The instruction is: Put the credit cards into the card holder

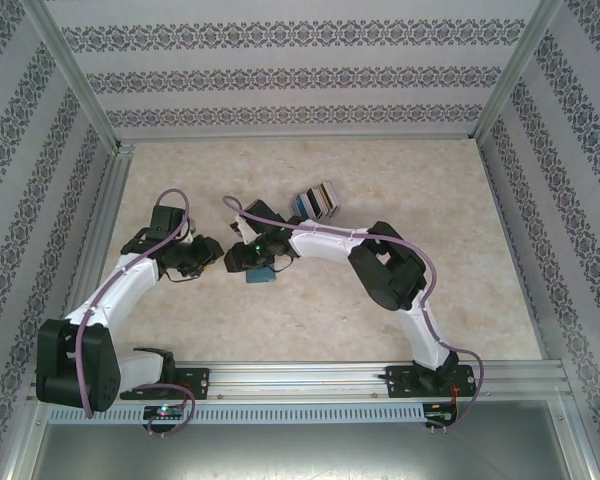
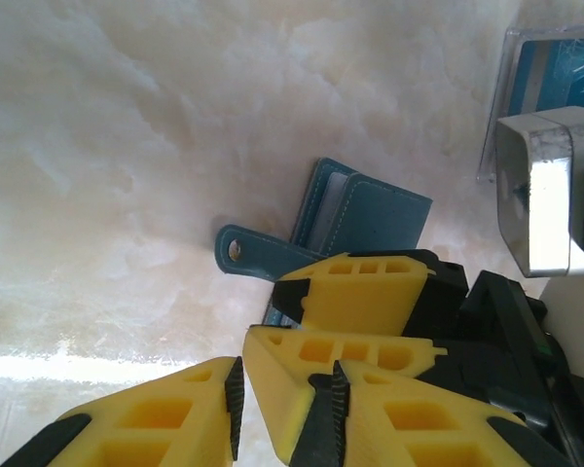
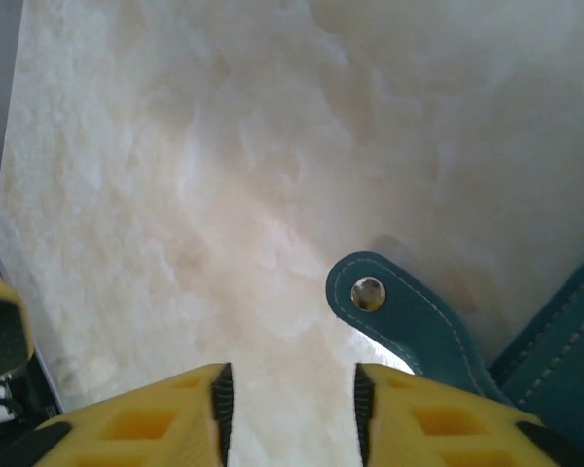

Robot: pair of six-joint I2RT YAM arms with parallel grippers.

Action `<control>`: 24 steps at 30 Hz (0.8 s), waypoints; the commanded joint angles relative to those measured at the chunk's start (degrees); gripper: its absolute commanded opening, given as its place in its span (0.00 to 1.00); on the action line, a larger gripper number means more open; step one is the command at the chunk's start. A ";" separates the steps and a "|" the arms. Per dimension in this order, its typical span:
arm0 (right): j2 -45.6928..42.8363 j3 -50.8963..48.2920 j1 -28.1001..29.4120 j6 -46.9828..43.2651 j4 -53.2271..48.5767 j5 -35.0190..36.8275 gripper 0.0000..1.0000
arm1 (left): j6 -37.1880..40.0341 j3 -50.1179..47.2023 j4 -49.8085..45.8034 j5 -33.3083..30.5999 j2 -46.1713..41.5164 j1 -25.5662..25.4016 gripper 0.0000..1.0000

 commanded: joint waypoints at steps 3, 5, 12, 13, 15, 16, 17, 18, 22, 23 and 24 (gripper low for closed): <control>-8.14 0.63 -0.85 -1.85 -5.55 0.93 0.50 | 1.80 4.31 -3.64 2.45 -2.31 0.40 0.33; -10.69 -0.68 -1.40 -1.93 -6.05 1.12 0.55 | 1.88 5.44 -4.23 2.98 -3.18 0.45 0.32; -20.08 -10.92 -5.25 -1.13 -3.51 6.34 0.54 | 0.62 8.56 -4.55 3.43 -4.07 -2.88 0.31; -21.19 -13.24 -6.25 -0.60 -2.58 7.32 0.52 | 0.44 9.25 -4.55 2.81 -3.74 -4.19 0.31; -21.69 -16.22 -8.07 -0.03 -1.78 7.82 0.50 | 0.06 10.61 -4.47 1.45 -2.38 -6.76 0.31; -21.59 -17.57 -8.85 0.01 -1.44 7.89 0.49 | -0.09 11.39 -4.24 0.66 -1.35 -8.53 0.31; -21.49 -18.85 -9.38 0.10 -0.99 8.11 0.49 | -0.32 12.12 -3.83 0.03 -0.08 -9.97 0.31; -21.33 -19.81 -9.78 0.14 -0.64 8.33 0.49 | -0.50 12.67 -3.33 -0.37 1.14 -11.57 0.31; -20.11 -22.72 -10.67 0.82 1.08 8.16 0.50 | -1.78 13.30 0.16 0.12 7.81 -15.96 0.30; -19.84 -23.28 -10.73 1.15 1.80 8.16 0.50 | -1.91 13.33 0.97 0.14 9.39 -16.51 0.28; -19.75 -23.82 -10.78 1.45 2.47 8.10 0.50 | -1.91 13.27 1.51 0.00 10.53 -16.78 0.28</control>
